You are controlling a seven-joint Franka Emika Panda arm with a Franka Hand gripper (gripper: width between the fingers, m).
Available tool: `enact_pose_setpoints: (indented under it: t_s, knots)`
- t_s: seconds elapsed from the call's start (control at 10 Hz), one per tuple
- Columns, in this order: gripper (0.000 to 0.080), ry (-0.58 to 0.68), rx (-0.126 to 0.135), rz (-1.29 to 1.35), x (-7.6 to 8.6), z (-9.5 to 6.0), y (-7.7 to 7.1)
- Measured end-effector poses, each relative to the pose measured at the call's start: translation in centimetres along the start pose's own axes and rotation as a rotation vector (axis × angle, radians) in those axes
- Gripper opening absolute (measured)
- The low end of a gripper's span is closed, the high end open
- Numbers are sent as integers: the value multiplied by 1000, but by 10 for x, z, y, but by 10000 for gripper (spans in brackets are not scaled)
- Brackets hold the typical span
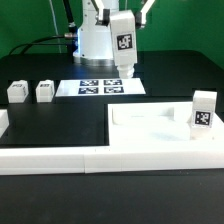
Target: Assemble square table
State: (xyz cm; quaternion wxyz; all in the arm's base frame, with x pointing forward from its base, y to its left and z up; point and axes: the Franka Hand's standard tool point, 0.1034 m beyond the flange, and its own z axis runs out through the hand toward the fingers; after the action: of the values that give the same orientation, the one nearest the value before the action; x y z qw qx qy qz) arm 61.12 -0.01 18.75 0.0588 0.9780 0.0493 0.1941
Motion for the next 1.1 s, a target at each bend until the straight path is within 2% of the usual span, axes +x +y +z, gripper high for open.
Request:
enact_pose_setpoints:
  t_s: [0.1,0.2,0.3,0.4,0.6,0.8,1.1]
  knots:
    - [320,0,-1,-1,0,2,0]
    - [320,30,-6,-1,3,15,-2]
    - [320,56,-13,3,5,33,-7]
    - [320,73,-18,6,6,44,-15]
    - [320,86,-27,-11,0,51,-25]
    - [320,73,-23,-7,-12,54,-32]
    - [321,63,-33,-15,-24,67,-24]
